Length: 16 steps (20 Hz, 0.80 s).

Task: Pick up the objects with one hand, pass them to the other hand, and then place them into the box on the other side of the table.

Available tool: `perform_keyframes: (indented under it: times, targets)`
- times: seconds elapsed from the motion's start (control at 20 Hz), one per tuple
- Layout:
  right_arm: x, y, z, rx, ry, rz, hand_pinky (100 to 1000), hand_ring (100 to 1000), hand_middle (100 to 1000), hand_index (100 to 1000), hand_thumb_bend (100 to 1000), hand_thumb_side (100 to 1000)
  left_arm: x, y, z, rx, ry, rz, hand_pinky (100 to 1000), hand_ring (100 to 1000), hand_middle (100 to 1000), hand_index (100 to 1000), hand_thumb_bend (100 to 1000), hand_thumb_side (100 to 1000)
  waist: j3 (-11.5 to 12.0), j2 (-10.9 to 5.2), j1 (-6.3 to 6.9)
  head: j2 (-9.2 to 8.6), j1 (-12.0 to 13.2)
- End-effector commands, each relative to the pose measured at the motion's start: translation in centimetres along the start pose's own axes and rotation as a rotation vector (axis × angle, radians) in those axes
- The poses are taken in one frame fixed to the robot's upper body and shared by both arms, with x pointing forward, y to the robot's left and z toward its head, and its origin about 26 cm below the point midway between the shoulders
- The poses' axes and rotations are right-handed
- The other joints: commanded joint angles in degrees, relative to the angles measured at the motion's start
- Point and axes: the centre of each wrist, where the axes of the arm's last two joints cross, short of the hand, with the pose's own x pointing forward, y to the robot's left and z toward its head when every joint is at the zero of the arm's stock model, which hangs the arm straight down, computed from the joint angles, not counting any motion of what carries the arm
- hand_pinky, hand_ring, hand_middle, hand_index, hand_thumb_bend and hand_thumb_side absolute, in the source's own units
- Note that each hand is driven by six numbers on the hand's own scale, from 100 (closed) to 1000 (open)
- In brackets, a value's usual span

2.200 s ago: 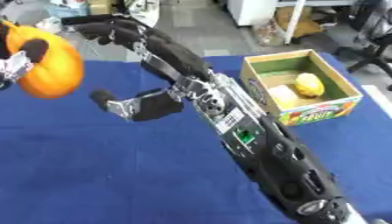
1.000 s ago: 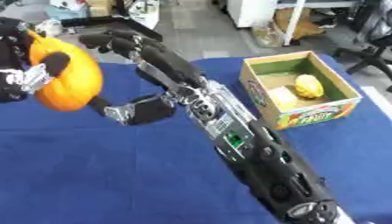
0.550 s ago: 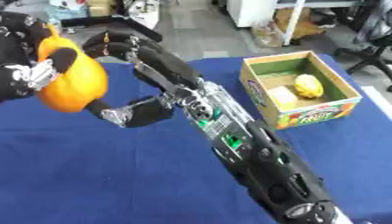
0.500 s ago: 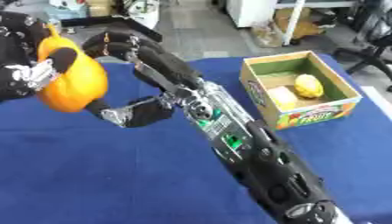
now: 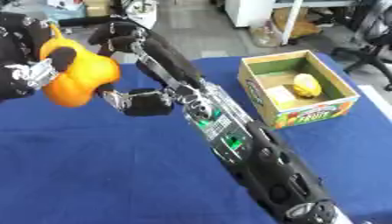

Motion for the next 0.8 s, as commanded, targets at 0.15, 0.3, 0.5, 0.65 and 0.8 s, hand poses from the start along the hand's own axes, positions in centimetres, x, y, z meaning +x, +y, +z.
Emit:
perform_keyframes:
  times: [0.15,0.3,0.5,0.65,0.8]
  targets:
    - [-0.3,-1.3,-0.1,-0.043,0.003,0.033,782,768,715,456,164,100,0.6,0.5,0.3,0.024,-0.015,-0.029,354,388,352,460,529,205,0.01,-1.19,0.79,-0.02,-0.65]
    - [-0.6,-1.9,0.0,-0.052,0.012,0.050,782,767,714,455,164,100,0.7,1.1,0.5,0.050,-0.030,-0.059,428,471,450,552,825,428,0.06,-1.23,0.75,-0.11,-0.76]
    - [-1.7,-3.4,0.5,-0.083,0.063,0.085,782,763,710,453,160,100,0.9,2.3,0.9,0.138,-0.083,-0.106,477,525,511,609,967,546,0.13,-1.26,0.68,0.14,-0.80]
    - [-2.9,-4.7,1.3,-0.123,0.125,0.116,783,763,711,453,100,100,0.8,3.0,1.3,0.205,-0.097,-0.127,484,532,522,614,971,565,0.18,-1.21,0.70,0.15,-0.96]
    - [-4.7,-6.5,2.5,-0.173,0.219,0.173,784,765,708,456,158,100,0.5,3.3,1.8,0.266,-0.096,-0.134,484,531,518,611,965,578,0.24,-1.18,0.71,0.40,-0.88]
